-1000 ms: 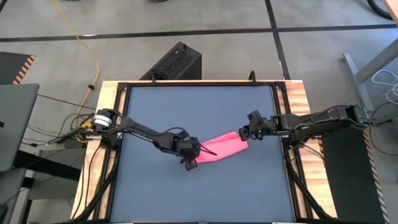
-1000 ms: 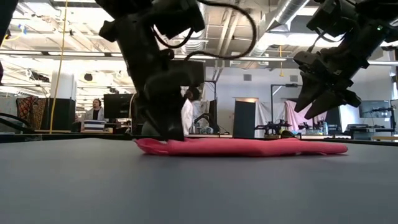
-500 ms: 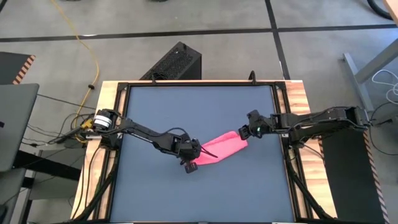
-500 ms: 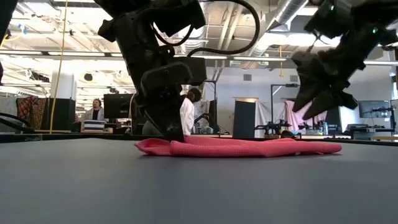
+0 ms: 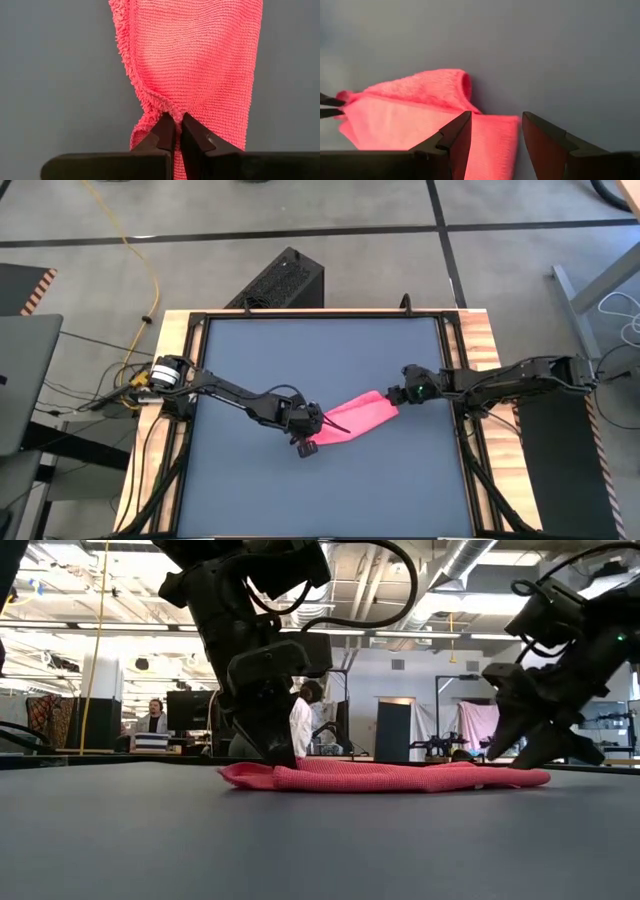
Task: Roll towel
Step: Fold the pink towel
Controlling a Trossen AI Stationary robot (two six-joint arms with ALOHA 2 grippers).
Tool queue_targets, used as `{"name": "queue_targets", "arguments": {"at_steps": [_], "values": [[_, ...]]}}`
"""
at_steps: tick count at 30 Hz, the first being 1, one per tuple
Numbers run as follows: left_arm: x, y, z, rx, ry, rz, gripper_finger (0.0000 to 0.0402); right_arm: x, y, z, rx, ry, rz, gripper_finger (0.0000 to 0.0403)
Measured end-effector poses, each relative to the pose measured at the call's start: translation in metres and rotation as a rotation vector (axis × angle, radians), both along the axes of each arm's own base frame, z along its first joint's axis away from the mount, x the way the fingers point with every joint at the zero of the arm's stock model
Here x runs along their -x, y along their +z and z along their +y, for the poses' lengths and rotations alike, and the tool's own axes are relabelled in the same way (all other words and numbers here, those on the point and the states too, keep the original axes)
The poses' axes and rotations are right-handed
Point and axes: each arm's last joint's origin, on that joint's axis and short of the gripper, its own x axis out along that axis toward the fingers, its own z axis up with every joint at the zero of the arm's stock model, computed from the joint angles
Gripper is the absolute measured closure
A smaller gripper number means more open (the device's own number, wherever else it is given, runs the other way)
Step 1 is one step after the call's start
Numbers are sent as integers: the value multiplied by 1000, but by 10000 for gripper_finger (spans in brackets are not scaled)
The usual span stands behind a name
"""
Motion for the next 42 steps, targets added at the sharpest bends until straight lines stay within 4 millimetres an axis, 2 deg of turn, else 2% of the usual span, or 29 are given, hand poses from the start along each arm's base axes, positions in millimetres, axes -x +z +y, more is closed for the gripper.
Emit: {"name": "queue_targets", "arguments": {"at_steps": [12,29,42], "values": [[0,0,3,0,9,1,401,1,-2,9,-4,58,25,202],[0,0,2,11,12,2,401,4,-4,5,59,14,83,202],[0,0,2,11,12,0,401,2,-3,20,26,21,44,202]]}}
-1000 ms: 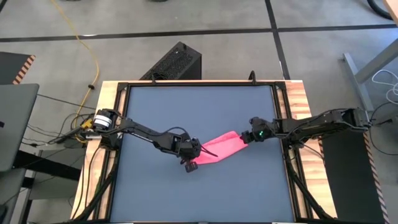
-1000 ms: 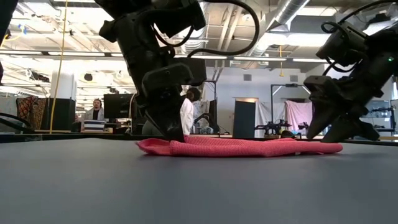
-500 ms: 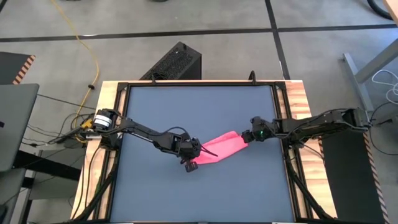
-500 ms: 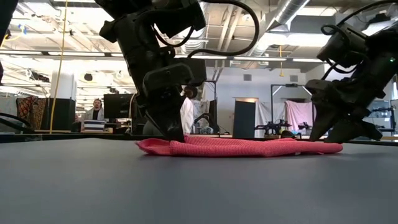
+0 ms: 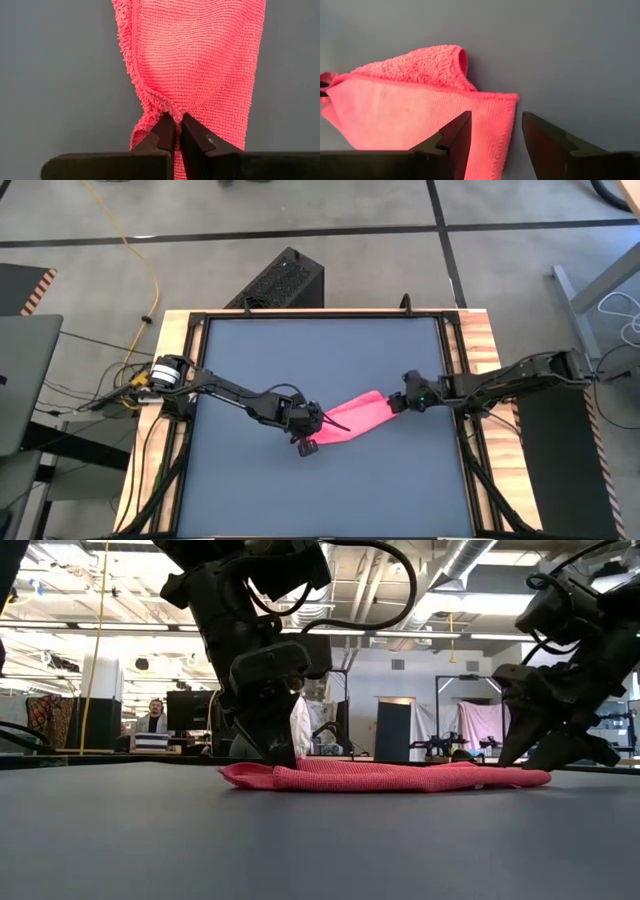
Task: Roll towel
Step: Fold the pink towel
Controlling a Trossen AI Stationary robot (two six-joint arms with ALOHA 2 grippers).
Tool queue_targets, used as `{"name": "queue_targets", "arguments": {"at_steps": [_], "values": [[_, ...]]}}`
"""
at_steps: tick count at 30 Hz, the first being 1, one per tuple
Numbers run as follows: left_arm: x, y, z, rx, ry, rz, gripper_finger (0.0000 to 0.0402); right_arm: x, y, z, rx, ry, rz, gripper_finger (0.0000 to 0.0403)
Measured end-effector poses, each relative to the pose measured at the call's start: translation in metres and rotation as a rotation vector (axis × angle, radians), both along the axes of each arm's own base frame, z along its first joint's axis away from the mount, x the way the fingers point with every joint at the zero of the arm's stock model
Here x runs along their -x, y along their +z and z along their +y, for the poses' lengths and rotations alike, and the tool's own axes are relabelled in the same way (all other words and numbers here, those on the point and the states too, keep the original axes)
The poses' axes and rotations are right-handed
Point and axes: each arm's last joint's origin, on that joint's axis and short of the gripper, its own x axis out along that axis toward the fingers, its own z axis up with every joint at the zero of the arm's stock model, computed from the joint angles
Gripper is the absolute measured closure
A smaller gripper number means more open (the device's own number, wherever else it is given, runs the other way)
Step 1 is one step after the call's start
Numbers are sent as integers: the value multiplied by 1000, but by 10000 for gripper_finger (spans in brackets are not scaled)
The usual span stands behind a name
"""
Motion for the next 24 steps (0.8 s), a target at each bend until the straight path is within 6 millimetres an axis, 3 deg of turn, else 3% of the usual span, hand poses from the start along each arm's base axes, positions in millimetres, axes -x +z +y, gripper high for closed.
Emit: {"name": "queue_targets", "arguments": {"at_steps": [6,14,18,24], "values": [[0,0,0,0,0,-3,401,-8,5,3,16,-8,-90,202],[0,0,0,-2,-3,-3,401,-17,-8,3,12,-13,-50,208],[0,0,0,0,-1,-2,401,-22,-13,4,0,-20,-62,241],[0,0,0,8,-4,1,401,-24,-14,0,-2,-33,-63,327]]}}
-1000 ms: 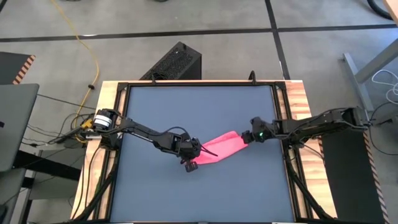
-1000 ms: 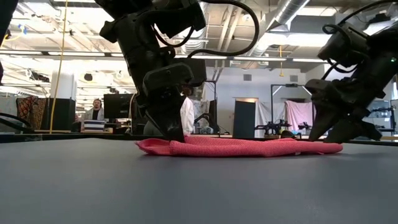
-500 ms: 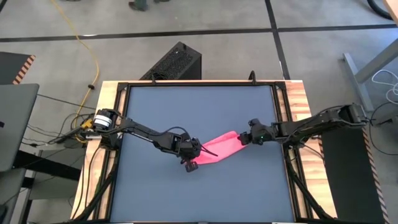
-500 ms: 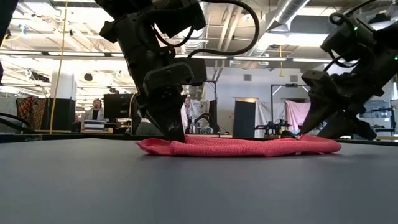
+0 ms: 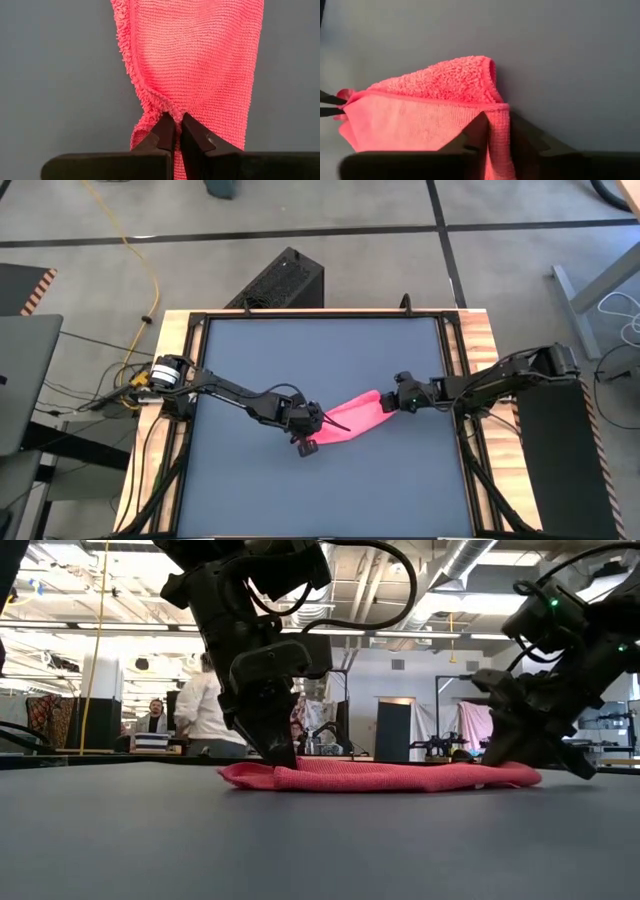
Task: Roll towel
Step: Fold the pink towel
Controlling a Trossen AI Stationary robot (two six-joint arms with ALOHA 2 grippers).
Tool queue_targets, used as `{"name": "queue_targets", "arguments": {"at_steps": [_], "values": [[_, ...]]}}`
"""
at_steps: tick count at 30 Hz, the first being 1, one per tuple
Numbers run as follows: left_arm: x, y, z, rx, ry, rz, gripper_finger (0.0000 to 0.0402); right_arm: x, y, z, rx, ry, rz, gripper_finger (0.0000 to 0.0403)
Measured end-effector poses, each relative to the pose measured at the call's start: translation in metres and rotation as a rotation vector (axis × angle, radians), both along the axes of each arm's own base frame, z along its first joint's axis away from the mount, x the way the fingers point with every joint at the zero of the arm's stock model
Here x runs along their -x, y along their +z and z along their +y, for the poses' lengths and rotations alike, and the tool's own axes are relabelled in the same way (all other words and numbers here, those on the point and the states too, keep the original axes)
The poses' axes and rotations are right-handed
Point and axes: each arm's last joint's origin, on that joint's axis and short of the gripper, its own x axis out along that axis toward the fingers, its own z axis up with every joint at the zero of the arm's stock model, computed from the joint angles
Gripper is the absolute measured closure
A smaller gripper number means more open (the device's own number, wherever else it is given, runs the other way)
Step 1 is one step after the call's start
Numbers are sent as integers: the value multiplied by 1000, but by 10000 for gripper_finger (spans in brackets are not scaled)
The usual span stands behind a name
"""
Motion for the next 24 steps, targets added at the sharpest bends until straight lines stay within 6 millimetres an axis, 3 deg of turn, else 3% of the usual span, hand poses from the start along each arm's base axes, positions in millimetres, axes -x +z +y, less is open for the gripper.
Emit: {"name": "queue_targets", "arguments": {"at_steps": [7,14,24], "values": [[0,0,0,2,-1,1,401,0,0,-4,10,4,3,382],[3,4,1,-31,13,11,401,1,4,-8,30,12,-18,375],[13,40,10,-128,52,-60,401,5,26,-18,77,25,-145,376]]}}
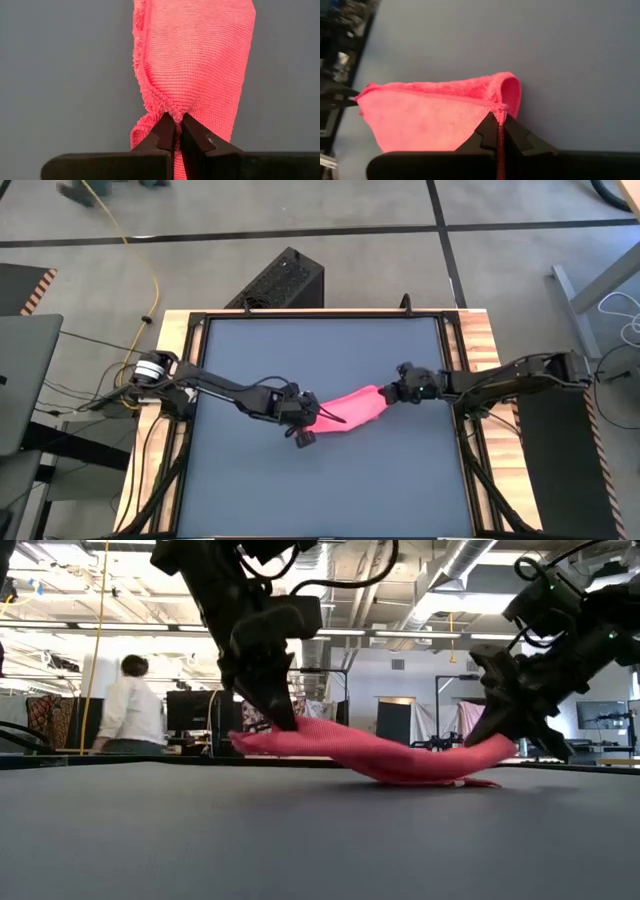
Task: Roll towel
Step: Fold the pink towel
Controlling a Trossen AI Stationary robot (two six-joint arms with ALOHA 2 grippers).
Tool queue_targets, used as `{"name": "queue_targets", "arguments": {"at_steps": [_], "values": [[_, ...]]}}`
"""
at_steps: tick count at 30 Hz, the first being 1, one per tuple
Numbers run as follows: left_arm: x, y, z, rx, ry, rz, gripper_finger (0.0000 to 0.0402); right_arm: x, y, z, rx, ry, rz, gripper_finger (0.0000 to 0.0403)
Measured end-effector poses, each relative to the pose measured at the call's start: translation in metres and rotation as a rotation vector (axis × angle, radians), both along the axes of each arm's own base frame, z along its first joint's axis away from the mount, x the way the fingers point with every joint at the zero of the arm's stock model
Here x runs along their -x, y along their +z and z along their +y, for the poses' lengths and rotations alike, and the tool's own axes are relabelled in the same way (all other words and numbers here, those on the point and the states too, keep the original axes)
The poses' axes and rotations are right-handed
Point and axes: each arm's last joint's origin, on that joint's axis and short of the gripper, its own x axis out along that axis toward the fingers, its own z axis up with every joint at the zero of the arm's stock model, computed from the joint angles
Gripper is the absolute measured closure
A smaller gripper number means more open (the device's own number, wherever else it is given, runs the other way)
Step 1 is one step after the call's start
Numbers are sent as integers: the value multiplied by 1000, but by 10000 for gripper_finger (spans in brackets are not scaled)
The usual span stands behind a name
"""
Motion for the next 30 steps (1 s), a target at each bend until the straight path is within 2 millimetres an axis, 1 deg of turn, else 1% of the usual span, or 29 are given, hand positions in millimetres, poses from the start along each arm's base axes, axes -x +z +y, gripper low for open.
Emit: {"name": "queue_targets", "arguments": {"at_steps": [3,11,14,17,20,24,30], "values": [[1,3,2,-1,7,-9,401,2,6,-2,25,15,-36,375],[2,2,1,11,18,2,401,8,24,-6,105,25,-135,377],[2,2,1,13,20,0,401,10,25,-8,109,21,-139,377],[1,3,1,11,15,-3,396,11,23,-8,88,41,-112,377],[-1,4,0,14,-18,-23,382,12,21,-7,80,49,-91,372],[-2,4,2,54,-40,-28,351,12,21,-7,82,44,-90,365],[-3,4,6,78,-52,-23,305,12,20,-7,87,47,-78,366]]}}
